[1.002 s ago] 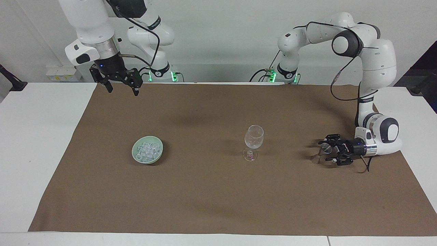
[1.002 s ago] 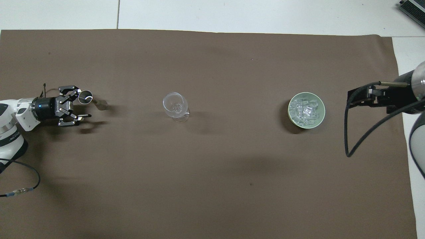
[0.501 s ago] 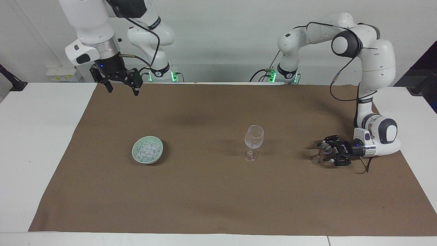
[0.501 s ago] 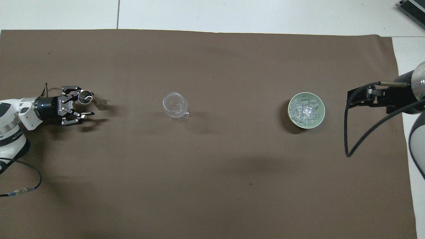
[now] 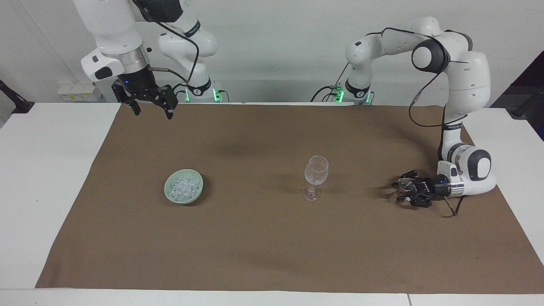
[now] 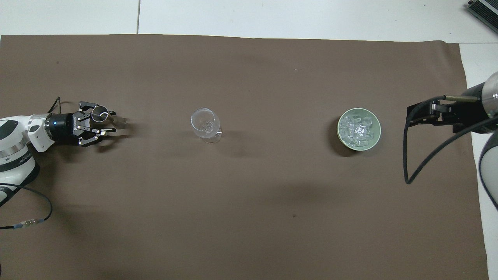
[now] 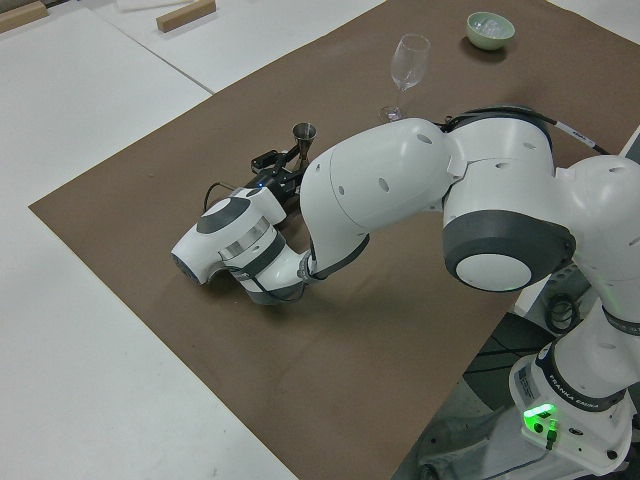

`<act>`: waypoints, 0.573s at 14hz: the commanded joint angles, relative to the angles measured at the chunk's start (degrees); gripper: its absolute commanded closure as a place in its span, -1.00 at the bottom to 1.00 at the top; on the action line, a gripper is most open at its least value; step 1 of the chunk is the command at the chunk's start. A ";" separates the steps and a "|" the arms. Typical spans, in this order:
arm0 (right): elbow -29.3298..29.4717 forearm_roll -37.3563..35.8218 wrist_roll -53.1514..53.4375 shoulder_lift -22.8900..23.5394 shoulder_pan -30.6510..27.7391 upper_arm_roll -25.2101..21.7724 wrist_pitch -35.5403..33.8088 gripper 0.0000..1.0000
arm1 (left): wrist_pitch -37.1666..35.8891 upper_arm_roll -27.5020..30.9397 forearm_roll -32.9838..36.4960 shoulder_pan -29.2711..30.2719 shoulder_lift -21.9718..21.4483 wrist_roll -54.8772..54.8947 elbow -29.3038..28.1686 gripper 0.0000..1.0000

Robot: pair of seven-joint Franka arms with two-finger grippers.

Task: Pour wine and add ice with both arms
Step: 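Lift the metal cup with the left gripper toward the clear glass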

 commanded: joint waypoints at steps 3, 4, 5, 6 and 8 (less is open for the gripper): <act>0.70 0.95 -0.86 0.35 -0.79 0.38 -0.35 -1.00 | 0.46 0.36 -0.94 -0.50 0.22 0.82 0.04 0.39; 0.70 0.95 -0.86 0.34 -0.79 0.38 -0.35 -1.00 | 0.38 0.36 -0.94 -0.50 0.22 0.82 0.04 0.46; 0.70 0.95 -0.86 0.34 -0.79 0.38 -0.35 -1.00 | 0.29 0.36 -0.94 -0.59 0.13 0.82 0.04 0.52; 0.70 0.95 -0.86 0.43 -0.79 0.29 -0.35 -1.00 | 0.29 0.28 -0.94 -0.59 0.13 0.82 0.04 0.55; 0.70 0.95 -0.86 0.34 -0.79 0.38 -0.35 -1.00 | 0.29 0.36 -0.94 -0.59 0.22 0.82 0.04 0.76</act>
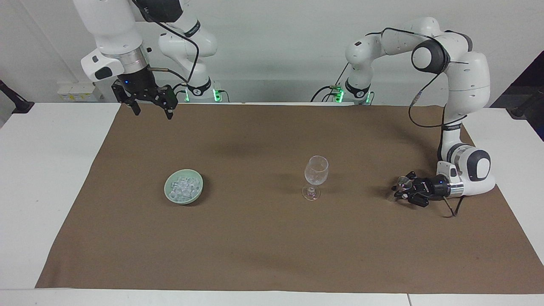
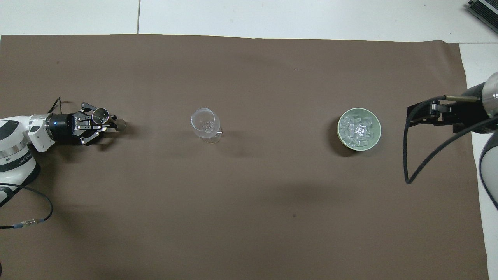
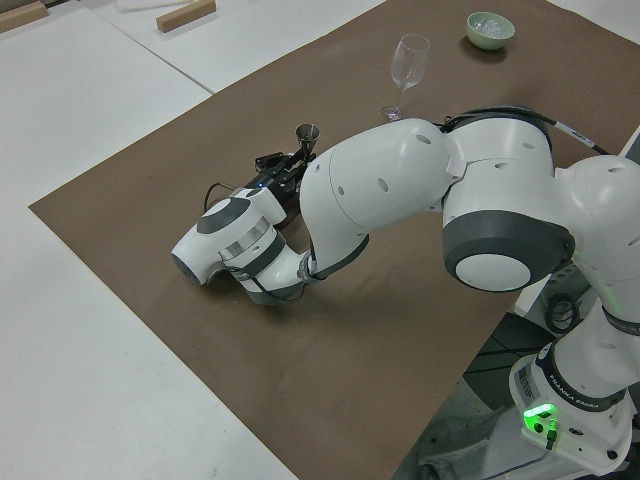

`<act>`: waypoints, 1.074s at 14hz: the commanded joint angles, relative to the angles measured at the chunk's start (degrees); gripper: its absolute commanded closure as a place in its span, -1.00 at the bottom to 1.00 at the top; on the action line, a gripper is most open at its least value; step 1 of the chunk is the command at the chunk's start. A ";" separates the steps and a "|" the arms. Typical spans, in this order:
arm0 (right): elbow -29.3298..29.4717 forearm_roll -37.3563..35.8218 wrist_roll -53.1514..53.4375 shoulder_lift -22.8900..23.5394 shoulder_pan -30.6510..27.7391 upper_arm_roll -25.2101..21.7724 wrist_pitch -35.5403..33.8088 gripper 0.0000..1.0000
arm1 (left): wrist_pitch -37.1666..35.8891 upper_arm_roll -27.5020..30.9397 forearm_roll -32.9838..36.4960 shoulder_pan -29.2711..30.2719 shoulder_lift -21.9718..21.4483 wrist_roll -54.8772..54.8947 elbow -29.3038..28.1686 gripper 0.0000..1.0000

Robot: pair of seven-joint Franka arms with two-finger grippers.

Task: Pour wine and add ice with both arms
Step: 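Lift the metal cup with the left gripper toward the clear glass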

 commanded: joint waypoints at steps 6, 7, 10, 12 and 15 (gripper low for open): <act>0.70 0.95 -0.86 0.34 -0.79 0.38 -0.35 -1.00 | -1.28 -1.72 -0.92 -0.23 -0.85 0.55 0.56 1.00; 0.70 0.95 -0.86 0.43 -0.79 0.38 -0.35 -1.00 | -1.46 -2.25 -0.92 -0.31 -1.81 0.38 0.47 1.00; 0.70 0.95 -0.86 0.34 -0.79 0.38 -0.35 -1.00 | -4.53 -3.13 -1.01 -0.75 -3.13 -2.87 0.47 1.00; 0.70 0.95 -0.86 0.43 -0.88 0.38 -0.35 -1.00 | -6.29 -3.22 -1.01 -2.24 -4.80 -4.62 0.56 1.00; 0.70 0.95 -0.86 0.43 -0.79 0.38 -0.35 -1.00 | -6.56 -4.28 -0.13 -3.47 -9.53 -10.95 0.04 1.00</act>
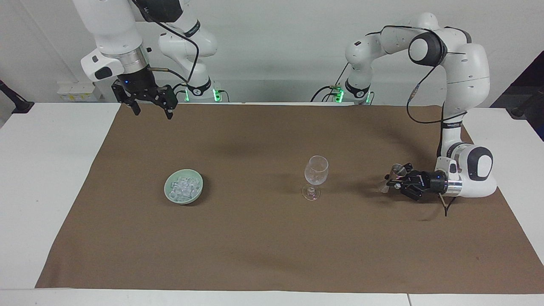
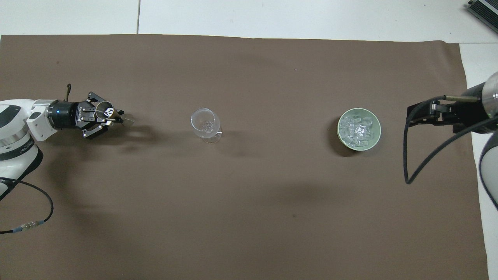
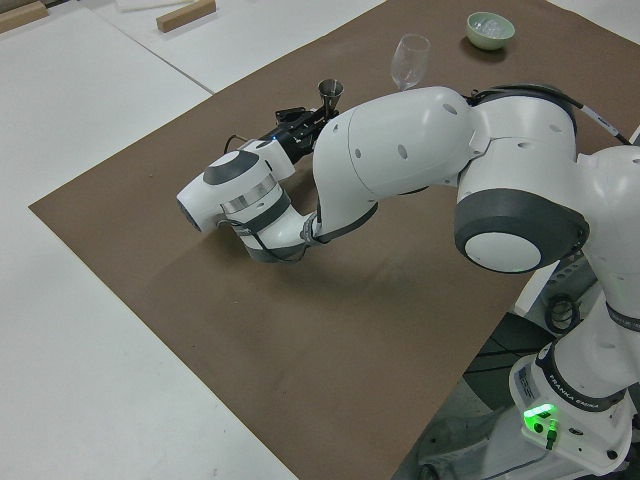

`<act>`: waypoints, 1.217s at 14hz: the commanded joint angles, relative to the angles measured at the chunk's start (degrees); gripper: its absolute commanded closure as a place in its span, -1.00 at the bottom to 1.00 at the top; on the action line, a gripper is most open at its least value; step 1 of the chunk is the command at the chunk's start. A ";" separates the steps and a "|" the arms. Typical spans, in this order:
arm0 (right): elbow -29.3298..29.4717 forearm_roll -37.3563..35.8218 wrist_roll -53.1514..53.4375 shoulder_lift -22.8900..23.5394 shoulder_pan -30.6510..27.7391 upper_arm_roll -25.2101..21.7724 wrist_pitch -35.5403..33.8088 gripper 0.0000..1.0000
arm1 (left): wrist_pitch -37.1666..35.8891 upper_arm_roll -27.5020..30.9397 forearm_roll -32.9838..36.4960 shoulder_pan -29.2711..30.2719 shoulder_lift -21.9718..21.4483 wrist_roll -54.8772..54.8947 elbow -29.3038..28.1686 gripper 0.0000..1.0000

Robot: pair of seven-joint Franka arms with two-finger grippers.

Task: Pour wine and add ice with both arms
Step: 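Lift the metal cup with the left gripper toward the clear glass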

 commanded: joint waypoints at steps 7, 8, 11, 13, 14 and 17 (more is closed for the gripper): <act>0.70 0.95 -0.86 0.34 -0.79 0.38 -0.26 -1.00 | 1.83 0.58 1.41 -5.18 -14.52 -5.94 -7.10 1.00; 0.70 0.95 -0.86 0.43 -0.79 0.29 -0.35 -1.00 | 2.45 0.58 1.41 -5.45 -15.66 -5.94 -7.72 1.00; 0.70 0.95 -0.86 0.34 -0.79 0.38 -0.26 -1.00 | 5.69 0.67 1.50 -6.94 -19.35 -6.03 -9.65 1.00; 0.70 0.95 -0.86 0.34 -0.79 0.38 -0.35 -1.00 | 8.07 0.75 1.50 -8.17 -20.77 -6.03 -10.45 1.00; 0.70 0.95 -0.86 0.34 -0.79 0.29 -0.35 -1.00 | 8.26 0.84 1.59 -9.14 -20.94 -6.03 -10.53 1.00; 0.70 0.95 -0.86 0.43 -0.79 0.38 -0.35 -1.00 | 10.10 0.75 3.43 -10.11 -20.42 -6.47 -10.01 1.00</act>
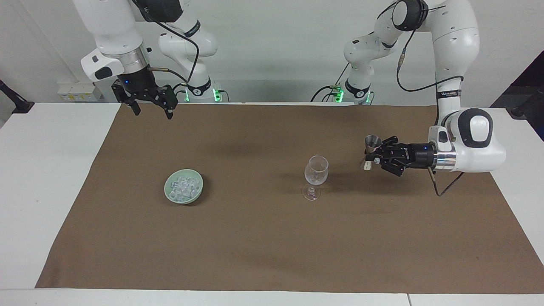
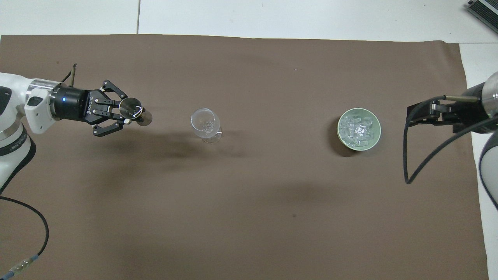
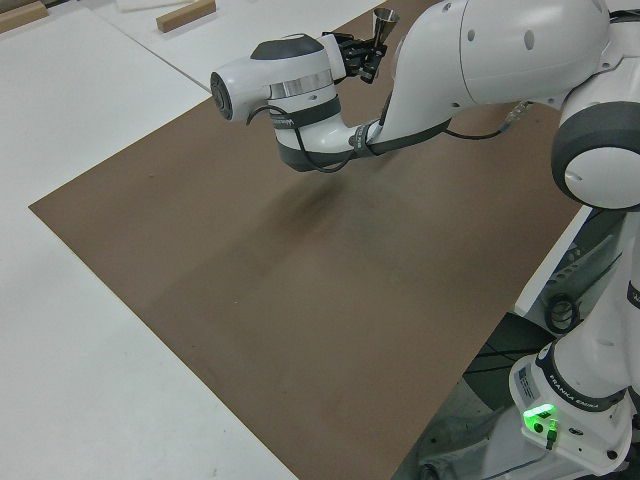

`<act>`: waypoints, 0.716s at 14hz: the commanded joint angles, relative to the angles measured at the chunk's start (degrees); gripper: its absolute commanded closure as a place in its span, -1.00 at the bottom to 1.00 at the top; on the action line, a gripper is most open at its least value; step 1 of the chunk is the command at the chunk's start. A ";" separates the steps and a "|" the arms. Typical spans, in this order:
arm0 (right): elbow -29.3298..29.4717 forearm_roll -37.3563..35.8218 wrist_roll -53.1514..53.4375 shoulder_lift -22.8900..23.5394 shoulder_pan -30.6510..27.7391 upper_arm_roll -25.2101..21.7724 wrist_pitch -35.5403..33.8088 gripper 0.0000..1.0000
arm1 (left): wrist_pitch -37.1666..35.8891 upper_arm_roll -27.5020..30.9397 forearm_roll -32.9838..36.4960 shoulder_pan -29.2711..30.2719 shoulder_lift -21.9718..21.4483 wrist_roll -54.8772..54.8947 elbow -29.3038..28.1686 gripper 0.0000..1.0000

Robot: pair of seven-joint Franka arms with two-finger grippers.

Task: Pour wine and add ice with both arms
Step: 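Lift the metal cup with the left gripper toward the clear glass, then tilt the metal cup over the clear glass with the left gripper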

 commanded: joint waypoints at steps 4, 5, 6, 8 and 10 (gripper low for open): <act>0.68 0.95 -0.86 0.34 -0.79 0.38 -0.26 -1.00 | 5.91 1.03 0.96 -3.94 -1.74 -3.16 -2.13 1.00; 0.68 0.95 -0.86 0.34 -0.79 0.38 -0.26 -1.00 | 6.88 1.12 0.96 -4.13 -1.75 -3.42 -2.13 1.00; 0.68 0.95 -0.86 0.43 -0.79 0.29 -0.35 -1.00 | 8.02 1.04 0.96 -4.56 -1.57 -4.21 -2.13 1.00; 0.68 0.95 -0.86 0.34 -0.79 0.29 -0.35 -1.00 | 9.35 1.03 0.96 -5.80 -1.57 -4.31 -2.31 1.00; 0.68 0.95 -0.86 0.34 -0.79 0.38 -0.35 -1.00 | 10.49 1.21 0.96 -6.41 -2.10 -4.74 -2.40 1.00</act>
